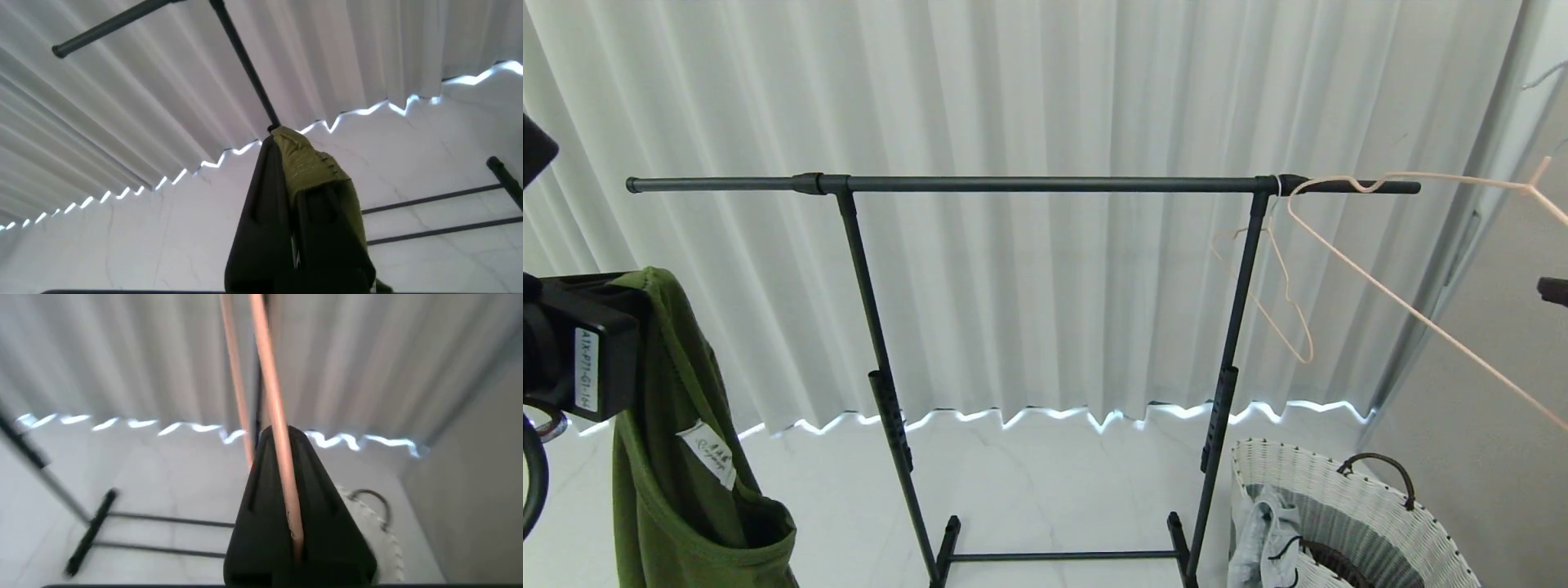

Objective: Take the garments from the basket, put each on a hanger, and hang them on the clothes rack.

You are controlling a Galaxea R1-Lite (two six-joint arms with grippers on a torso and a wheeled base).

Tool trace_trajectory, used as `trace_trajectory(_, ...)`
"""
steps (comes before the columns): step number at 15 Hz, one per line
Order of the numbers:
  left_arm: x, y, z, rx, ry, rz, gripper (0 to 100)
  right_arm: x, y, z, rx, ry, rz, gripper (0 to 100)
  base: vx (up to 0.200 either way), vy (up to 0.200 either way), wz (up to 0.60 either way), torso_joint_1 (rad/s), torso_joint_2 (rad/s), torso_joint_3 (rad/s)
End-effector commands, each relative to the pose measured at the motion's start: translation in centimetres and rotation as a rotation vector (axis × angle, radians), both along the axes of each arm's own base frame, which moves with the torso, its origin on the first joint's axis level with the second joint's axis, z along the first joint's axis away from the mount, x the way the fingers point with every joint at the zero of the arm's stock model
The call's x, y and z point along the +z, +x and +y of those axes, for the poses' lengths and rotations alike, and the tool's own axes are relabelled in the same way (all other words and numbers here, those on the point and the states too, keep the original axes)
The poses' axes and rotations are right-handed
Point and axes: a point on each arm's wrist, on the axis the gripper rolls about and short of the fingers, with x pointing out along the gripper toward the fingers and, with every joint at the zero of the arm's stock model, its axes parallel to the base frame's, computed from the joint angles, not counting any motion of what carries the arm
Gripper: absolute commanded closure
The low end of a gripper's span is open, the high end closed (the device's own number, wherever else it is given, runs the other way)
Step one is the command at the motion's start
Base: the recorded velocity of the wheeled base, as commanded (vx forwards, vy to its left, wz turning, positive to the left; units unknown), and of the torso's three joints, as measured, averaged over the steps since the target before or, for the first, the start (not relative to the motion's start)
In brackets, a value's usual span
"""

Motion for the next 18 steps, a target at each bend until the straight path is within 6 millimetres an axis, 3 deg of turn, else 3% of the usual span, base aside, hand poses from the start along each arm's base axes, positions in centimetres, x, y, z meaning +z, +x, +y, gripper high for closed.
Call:
trace_trajectory(1, -0.1, 0.3, -0.1, 0.002, 0.004, 0.006, 100, -0.8, -0.4, 2.4, 0.173, -0.01, 0.027, 100, 0.0, 0.0, 0.0, 0.0, 0.0, 0.0)
trace_trajectory(3, -0.1, 0.2, -0.1, 0.005, 0.006, 0.005, 100, -1.8, -1.1, 3.7, 0.276, -0.023, 0.057, 100, 0.0, 0.0, 0.0, 0.0, 0.0, 0.0)
trace_trajectory(10, -0.3, 0.6, -0.3, 0.006, 0.011, 0.017, 100, -2.5, -1.7, 4.9, 0.374, -0.036, 0.08, 100, 0.0, 0.2, 0.0, 0.003, 0.0, 0.003)
trace_trajectory(15, -2.3, 0.6, -0.7, -0.042, 0.102, 0.081, 100, -6.4, -3.0, 7.2, 0.554, -0.067, 0.2, 100, 0.0, 0.0, 0.0, 0.0, 0.0, 0.0)
trace_trajectory(18, -3.0, 1.7, -1.5, -0.056, 0.14, 0.126, 100, -7.6, -3.4, 9.7, 0.667, -0.036, 0.242, 100, 0.0, 0.0, 0.0, 0.0, 0.0, 0.0)
